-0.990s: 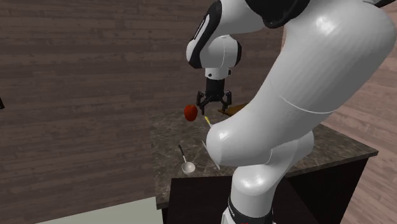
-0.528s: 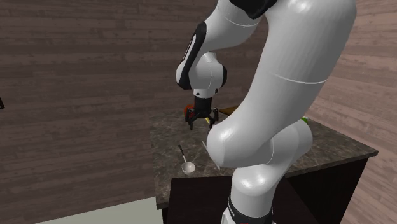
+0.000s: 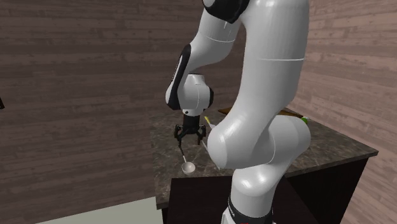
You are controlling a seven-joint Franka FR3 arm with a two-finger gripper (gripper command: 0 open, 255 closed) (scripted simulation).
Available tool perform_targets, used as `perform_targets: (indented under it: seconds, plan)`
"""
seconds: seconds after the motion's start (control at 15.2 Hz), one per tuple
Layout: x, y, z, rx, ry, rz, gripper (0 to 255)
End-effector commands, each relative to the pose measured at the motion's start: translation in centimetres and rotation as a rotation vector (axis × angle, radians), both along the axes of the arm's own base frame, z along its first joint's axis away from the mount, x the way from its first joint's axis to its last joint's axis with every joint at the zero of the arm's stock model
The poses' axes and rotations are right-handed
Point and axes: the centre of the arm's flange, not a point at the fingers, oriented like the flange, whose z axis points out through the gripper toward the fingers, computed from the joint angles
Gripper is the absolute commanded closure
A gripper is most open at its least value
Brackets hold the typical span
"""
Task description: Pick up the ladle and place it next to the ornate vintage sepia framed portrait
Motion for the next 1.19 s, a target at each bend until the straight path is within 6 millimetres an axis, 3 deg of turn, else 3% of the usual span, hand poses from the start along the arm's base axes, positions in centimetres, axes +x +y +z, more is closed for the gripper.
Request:
perform_targets:
  seconds: [0.0,0.59,1.12]
  plan:
    - [0.2,1.3,-2.3,0.009,0.007,0.012,0]
    - [0.2,2.6,-7.6,0.014,0.012,0.02,0]
    - [0.2,2.6,-7.6,0.014,0.012,0.02,0]
